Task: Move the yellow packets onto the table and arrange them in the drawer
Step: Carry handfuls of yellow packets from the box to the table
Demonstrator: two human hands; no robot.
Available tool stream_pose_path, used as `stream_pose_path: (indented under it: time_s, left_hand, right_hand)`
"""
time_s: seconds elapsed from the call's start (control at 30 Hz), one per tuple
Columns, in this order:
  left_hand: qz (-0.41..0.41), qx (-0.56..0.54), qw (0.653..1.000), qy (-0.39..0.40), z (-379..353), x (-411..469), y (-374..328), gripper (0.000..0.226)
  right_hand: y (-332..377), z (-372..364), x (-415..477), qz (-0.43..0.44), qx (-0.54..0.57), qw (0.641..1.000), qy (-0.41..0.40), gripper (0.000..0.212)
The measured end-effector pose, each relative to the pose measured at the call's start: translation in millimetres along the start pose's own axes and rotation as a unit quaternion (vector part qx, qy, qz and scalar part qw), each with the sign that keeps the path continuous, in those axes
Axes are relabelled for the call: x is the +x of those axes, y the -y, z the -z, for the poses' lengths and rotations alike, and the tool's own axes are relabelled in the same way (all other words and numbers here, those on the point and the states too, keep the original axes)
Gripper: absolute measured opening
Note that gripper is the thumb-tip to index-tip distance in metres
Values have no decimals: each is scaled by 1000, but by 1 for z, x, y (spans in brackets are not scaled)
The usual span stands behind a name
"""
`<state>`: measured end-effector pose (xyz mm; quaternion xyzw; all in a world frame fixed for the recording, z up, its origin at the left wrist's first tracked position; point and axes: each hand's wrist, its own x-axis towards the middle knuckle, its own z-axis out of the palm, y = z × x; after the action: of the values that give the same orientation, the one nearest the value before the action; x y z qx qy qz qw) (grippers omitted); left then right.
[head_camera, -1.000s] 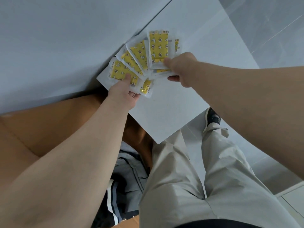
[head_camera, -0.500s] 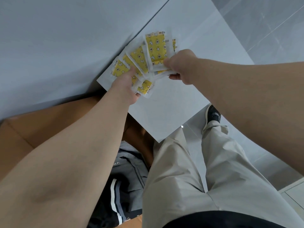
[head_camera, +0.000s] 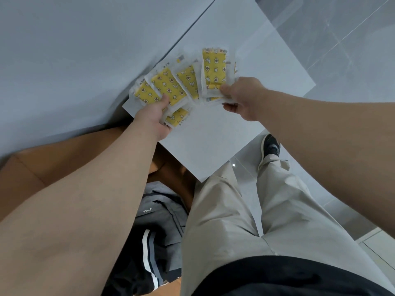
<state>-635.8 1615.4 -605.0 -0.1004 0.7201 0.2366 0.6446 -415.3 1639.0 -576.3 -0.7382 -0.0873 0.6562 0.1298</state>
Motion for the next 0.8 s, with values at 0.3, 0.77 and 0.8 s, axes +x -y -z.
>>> stream_pose_path:
  time_s: [0.3, 0.77, 0.8]
  left_hand:
    - [-2, -3, 1000, 19, -1, -57, 4, 26]
    - [-11, -61, 996, -70, 24, -55, 17, 34]
    - [-5, -32, 996, -87, 26, -54, 18, 41]
  right_hand:
    - [-7, 45, -49, 22, 74, 997, -9, 10]
    - [12, 35, -45, 71, -5, 992, 99, 17]
    - [16, 27, -42, 68, 3, 990, 122, 18]
